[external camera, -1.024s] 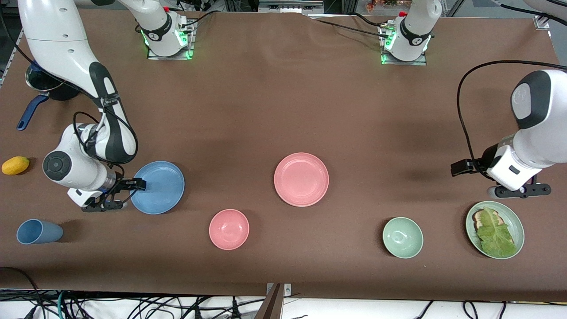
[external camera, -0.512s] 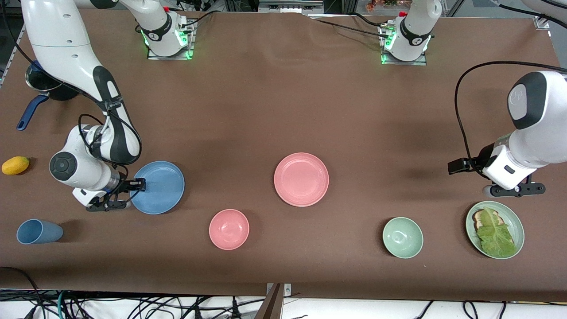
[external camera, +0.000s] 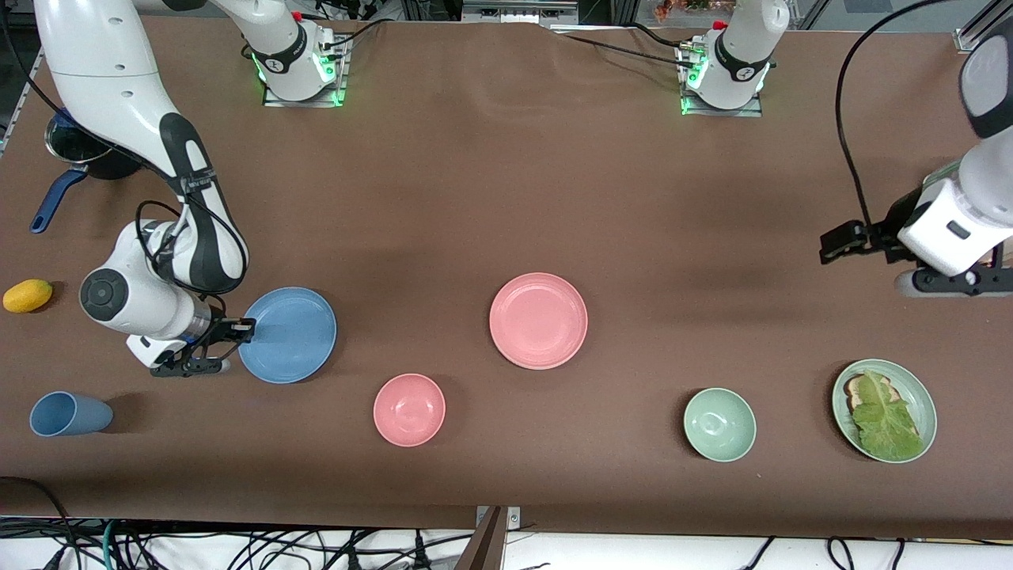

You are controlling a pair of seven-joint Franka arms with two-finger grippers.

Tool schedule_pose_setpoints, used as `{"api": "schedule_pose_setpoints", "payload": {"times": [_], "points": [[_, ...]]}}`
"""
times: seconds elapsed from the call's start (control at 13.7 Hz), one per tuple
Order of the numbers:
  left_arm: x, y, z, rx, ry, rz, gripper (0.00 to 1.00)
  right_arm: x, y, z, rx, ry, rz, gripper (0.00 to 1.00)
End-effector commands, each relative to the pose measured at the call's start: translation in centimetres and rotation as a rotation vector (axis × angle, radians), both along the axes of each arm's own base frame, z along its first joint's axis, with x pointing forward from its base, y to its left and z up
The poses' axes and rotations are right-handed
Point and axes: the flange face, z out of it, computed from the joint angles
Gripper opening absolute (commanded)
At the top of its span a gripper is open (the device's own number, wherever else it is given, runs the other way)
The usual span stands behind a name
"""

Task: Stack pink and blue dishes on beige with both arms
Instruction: 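Retract the left gripper while the right gripper reaches the blue plate, then lift the blue plate rim with the right gripper over the pink plate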

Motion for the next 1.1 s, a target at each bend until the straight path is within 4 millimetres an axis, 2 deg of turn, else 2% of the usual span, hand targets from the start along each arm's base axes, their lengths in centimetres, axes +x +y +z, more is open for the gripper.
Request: {"api": "schedule_pose_setpoints", "payload": {"times": [0.0, 0.29, 0.37, 0.51, 0.59, 0.66, 0.95, 1.02], "points": [[-1.1, 0.2, 3.2, 0.018, 0.008, -0.083, 1.0, 0.6, 0.6, 1.8, 0.047, 0.018, 0.014, 0.0], [-2.2, 1.4, 5.9, 0.018, -0.025, -0.107, 1.0, 3.8, 2.4, 9.5, 0.072, 0.052, 0.057, 0.0], [-2.7, 1.3, 6.4, 0.017, -0.016, -0.109, 1.0, 4.3, 3.6, 11.4, 0.077, 0.058, 0.076, 0.0], [-3.5, 0.9, 7.3, 0.018, -0.02, -0.115, 1.0, 4.9, 7.5, 14.0, 0.082, 0.068, 0.119, 0.0], [-3.9, 1.1, 8.1, 0.019, -0.031, -0.113, 1.0, 4.8, 9.0, 14.1, 0.081, 0.07, 0.089, 0.0], [-4.2, 1.2, 8.4, 0.019, -0.029, -0.111, 1.0, 4.6, 11.8, 14.6, 0.087, 0.063, 0.05, 0.0], [-3.8, 1.9, 7.4, -0.043, -0.002, -0.117, 1.0, 2.9, 21.5, 15.6, 0.106, 0.075, -0.12, 0.0], [-3.5, 2.7, 6.9, -0.058, 0.006, -0.101, 1.0, 2.0, 24.9, 15.9, 0.129, 0.084, -0.165, 0.0]]}}
